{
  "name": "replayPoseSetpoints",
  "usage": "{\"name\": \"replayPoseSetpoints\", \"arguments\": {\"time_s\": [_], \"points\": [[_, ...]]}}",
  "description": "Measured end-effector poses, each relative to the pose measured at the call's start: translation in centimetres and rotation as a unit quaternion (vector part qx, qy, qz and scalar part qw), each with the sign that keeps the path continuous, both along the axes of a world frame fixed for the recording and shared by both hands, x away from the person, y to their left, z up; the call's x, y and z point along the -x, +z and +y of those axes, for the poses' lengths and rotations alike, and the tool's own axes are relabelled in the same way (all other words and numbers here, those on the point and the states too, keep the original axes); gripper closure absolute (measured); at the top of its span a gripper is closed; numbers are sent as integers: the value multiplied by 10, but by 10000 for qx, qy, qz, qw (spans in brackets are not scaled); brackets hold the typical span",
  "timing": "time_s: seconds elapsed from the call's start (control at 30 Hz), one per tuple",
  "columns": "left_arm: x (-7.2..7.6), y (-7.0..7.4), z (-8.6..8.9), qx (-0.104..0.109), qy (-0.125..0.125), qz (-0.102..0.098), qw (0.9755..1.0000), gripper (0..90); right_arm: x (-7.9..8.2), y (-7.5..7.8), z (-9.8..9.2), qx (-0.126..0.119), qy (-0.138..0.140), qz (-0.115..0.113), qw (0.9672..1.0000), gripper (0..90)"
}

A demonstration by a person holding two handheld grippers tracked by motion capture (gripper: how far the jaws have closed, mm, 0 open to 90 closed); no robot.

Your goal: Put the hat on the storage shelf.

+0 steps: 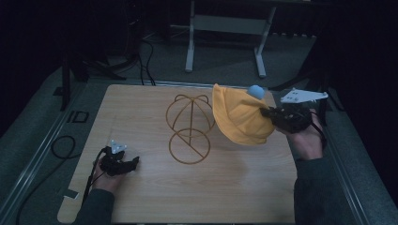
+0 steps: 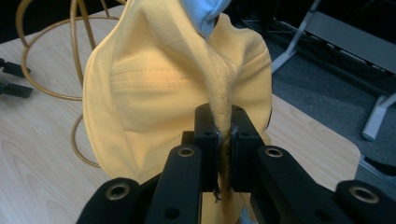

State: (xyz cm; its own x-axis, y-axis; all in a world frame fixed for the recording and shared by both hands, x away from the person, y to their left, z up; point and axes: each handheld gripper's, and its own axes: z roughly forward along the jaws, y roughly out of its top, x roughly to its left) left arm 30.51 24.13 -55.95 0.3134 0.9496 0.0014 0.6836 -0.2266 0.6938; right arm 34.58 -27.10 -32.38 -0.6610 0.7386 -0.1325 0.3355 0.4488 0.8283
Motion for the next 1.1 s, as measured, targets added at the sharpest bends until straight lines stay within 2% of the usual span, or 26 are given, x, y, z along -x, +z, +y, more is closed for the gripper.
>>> {"name": "replayPoseSetpoints", "arguments": {"time_s": [1.1], "points": [[0, 0, 0, -10, -17, -1, 10000, 321, 5, 9, 11, -182, 313, -124, 9993, 849]]}}
